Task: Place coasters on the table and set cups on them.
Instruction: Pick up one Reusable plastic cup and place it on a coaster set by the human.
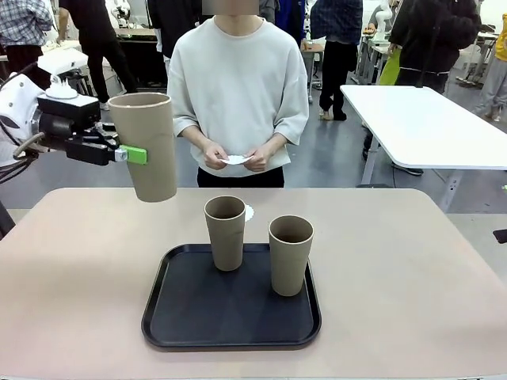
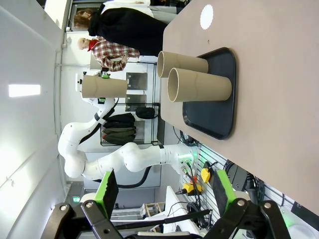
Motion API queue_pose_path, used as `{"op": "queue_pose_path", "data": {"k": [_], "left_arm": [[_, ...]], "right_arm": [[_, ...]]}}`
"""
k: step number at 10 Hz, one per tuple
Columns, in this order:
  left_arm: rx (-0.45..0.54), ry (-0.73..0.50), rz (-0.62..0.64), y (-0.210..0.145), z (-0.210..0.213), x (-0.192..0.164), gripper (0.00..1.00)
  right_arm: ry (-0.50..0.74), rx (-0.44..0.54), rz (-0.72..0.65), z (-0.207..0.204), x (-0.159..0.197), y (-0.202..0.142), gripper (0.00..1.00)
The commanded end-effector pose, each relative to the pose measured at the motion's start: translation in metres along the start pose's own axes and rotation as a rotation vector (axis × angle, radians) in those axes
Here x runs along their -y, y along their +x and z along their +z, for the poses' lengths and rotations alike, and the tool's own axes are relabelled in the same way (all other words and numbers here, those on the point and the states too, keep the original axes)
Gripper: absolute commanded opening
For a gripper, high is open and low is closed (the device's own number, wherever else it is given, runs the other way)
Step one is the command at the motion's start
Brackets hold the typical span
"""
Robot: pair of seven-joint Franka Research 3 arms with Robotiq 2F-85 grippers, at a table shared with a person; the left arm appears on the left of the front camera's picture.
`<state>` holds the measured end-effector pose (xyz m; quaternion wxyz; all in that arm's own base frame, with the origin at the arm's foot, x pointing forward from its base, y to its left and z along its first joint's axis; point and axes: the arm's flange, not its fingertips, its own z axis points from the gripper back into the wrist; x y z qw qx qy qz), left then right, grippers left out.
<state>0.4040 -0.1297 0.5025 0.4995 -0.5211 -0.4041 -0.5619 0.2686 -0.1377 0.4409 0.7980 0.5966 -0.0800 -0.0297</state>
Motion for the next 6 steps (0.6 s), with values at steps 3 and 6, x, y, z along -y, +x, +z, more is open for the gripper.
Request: {"op": "queue_pose_path", "data": {"k": [3, 6], "left_arm": [[0.064, -0.028, 0.040, 0.027, -0.014, -0.075, 0.87], [0.068, -0.026, 0.001, 0.009, -0.033, -0.125, 0.87]], "right_arm": [[0.008, 0.004, 0.000, 0.000, 0.000, 0.001, 1.00], [0.008, 0.004, 0.000, 0.000, 0.000, 0.001, 1.00]]}}
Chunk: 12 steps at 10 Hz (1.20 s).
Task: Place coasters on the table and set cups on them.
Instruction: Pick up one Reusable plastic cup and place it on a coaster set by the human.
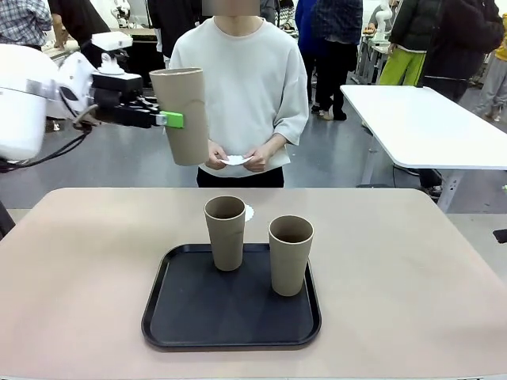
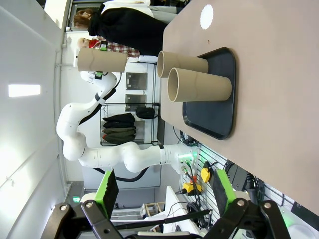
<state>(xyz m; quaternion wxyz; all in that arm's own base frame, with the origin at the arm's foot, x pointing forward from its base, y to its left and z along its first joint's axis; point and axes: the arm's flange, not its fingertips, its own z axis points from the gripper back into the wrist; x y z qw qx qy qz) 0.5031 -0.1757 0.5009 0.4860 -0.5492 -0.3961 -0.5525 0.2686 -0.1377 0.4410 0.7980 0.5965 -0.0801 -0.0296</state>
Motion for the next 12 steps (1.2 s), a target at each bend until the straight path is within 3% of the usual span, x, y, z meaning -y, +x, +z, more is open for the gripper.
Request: {"op": "queue_pose_path", "data": {"k": [1, 7, 12], "left_arm": [[0.023, 0.031, -0.043, -0.004, -0.009, -0.035, 0.87], [0.033, 0.053, -0.084, -0.035, -0.027, -0.100, 0.87], [0.008, 0.051, -0.055, -0.036, -0.022, -0.088, 0.87]], "right_arm": [[0.008, 0.004, 0.000, 0.000, 0.000, 0.001, 1.00], [0.008, 0.004, 0.000, 0.000, 0.000, 0.001, 1.00], [0.008, 0.004, 0.000, 0.000, 0.000, 0.001, 1.00]]}}
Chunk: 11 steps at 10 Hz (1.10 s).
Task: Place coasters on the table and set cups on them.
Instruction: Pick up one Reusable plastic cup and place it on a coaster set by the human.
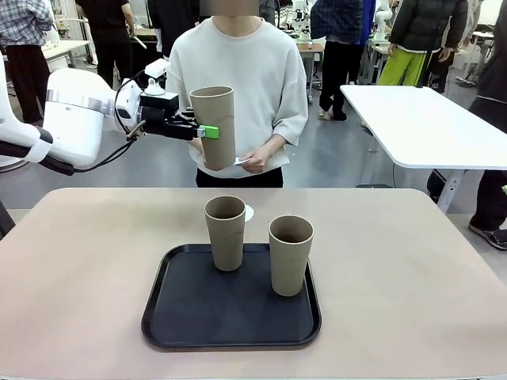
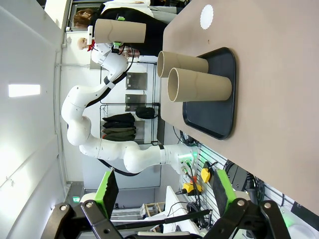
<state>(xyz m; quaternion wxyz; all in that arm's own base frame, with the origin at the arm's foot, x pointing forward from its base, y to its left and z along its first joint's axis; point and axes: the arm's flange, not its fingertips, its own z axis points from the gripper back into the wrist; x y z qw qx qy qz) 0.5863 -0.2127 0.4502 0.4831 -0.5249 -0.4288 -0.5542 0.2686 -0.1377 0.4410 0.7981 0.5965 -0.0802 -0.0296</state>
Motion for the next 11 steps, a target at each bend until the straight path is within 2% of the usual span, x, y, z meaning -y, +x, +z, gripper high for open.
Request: {"op": "queue_pose_path", "data": {"k": [1, 3, 5, 11], "left_arm": [[0.003, -0.004, 0.005, 0.004, 0.000, 0.005, 0.87], [0.000, 0.000, -0.001, 0.000, 0.000, 0.000, 0.87], [0.013, 0.004, 0.010, -0.016, 0.000, -0.029, 0.87], [0.006, 0.017, 0.040, -0.053, -0.024, -0.074, 0.87]], "right_arm": [[0.008, 0.004, 0.000, 0.000, 0.000, 0.001, 1.00], [0.008, 0.004, 0.000, 0.000, 0.000, 0.001, 1.00], [0.008, 0.004, 0.000, 0.000, 0.000, 0.001, 1.00], [0.008, 0.004, 0.000, 0.000, 0.000, 0.001, 1.00]]}}
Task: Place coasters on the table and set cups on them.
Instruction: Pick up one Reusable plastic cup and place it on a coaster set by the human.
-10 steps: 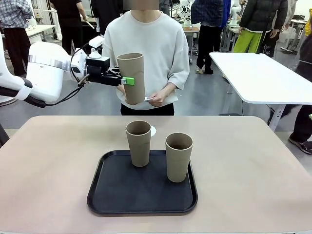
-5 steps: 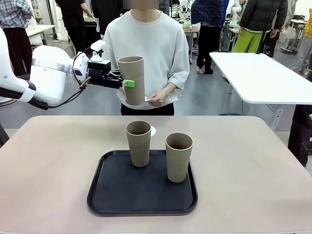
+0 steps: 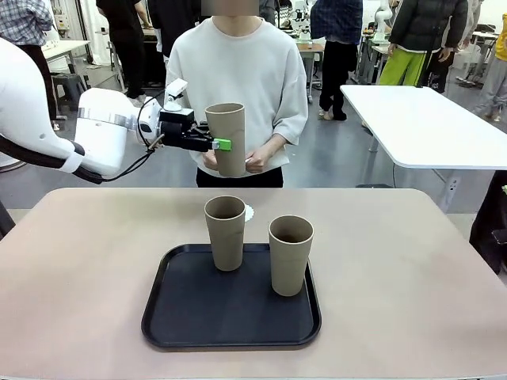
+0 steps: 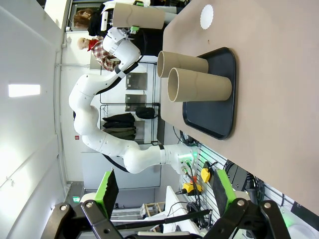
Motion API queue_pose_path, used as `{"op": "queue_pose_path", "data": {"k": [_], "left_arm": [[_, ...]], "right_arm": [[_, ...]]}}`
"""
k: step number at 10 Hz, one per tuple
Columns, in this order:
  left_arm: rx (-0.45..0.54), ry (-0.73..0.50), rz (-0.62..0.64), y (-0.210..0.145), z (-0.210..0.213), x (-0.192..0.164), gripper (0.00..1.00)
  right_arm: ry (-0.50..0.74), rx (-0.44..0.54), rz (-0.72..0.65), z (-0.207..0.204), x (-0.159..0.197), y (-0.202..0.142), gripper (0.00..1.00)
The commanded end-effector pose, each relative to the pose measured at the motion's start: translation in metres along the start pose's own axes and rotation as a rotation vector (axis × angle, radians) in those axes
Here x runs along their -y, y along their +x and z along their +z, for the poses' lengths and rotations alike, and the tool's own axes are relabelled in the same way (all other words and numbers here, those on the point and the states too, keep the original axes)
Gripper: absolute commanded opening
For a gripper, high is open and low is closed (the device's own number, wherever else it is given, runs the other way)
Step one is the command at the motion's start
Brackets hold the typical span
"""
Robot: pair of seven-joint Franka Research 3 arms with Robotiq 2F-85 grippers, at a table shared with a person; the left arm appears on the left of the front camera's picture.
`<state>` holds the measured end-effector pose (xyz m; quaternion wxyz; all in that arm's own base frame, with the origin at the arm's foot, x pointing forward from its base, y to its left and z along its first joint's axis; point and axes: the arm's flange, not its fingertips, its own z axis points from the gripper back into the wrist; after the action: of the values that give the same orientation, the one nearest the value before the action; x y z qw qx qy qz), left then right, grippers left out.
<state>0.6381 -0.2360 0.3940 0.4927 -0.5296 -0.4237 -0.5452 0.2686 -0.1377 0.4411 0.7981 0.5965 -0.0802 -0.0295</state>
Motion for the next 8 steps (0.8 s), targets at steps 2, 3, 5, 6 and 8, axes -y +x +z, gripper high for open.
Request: {"op": "queue_pose_path", "data": {"k": [2, 3, 5, 6, 8], "left_arm": [[-0.017, 0.009, 0.037, -0.013, -0.007, -0.021, 0.87], [-0.033, 0.015, 0.040, -0.020, -0.007, -0.024, 0.87], [-0.053, 0.018, 0.057, -0.034, -0.006, -0.026, 0.87], [-0.056, 0.017, 0.060, -0.040, -0.005, -0.025, 0.87], [-0.051, 0.024, 0.066, -0.048, -0.005, -0.026, 0.87]], "right_arm": [[0.008, 0.004, 0.000, 0.000, 0.000, 0.001, 1.00], [0.008, 0.004, 0.000, 0.000, 0.000, 0.001, 1.00], [0.008, 0.004, 0.000, 0.000, 0.000, 0.001, 1.00], [0.008, 0.004, 0.000, 0.000, 0.000, 0.001, 1.00], [0.008, 0.004, 0.000, 0.000, 0.000, 0.001, 1.00]]}}
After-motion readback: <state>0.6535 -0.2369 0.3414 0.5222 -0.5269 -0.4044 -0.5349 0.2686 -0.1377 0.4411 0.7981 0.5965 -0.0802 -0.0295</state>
